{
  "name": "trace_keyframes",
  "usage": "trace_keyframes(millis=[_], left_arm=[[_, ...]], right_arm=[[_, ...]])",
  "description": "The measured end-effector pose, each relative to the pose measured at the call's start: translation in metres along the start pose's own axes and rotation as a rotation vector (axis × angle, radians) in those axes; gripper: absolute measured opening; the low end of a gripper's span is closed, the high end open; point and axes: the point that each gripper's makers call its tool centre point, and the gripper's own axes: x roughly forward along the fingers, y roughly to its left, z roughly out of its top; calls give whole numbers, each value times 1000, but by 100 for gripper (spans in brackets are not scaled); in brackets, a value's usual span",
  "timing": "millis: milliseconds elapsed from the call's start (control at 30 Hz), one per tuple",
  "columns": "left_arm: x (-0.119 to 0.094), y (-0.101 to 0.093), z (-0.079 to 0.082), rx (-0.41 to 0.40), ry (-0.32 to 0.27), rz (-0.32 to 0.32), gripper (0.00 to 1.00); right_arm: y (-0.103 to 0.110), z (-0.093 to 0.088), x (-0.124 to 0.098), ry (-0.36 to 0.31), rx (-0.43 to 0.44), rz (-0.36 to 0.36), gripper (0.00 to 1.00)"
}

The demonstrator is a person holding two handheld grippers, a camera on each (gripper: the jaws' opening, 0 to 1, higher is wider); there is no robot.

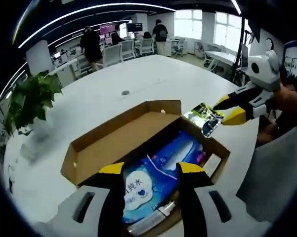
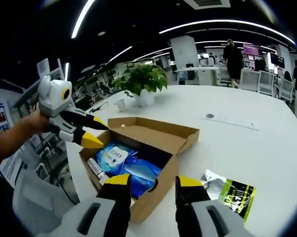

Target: Operate the shoe box by opening the lid, removing the specified soft item, and placing it in the target area until the item is outside and the box remains undamaged.

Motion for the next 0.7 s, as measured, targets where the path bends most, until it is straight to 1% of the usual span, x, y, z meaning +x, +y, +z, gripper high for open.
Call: trace_keyframes(millis=[133,233,267,300,333,567,667,700], left_arm=[[-12,13,-12,-32,-1,35,41],[-20,23,-24,-57,0,58,41],[-22,25,-28,-62,3,62,41],[-24,28,-33,-72,5,68,41],[-26,31,-38,-82,10,75,40],[-36,47,-66,-131,30,116,39],[-37,53,-74,-142,37,139,39],[-38,55,-80,-168,36,147,39]], right_arm=[[10,-1,9,9,-11,26,31],[23,-1,16,9,-22,63,31],[24,-1,17,9,-23,66,31],[29,-1,20,12,-30,80,31],[31,-1,21,13,-31,83,31],[46,-3,38,32,-47,127,31],[52,-4,44,37,-60,138,30],[55,-4,48,37,-83,142,29]])
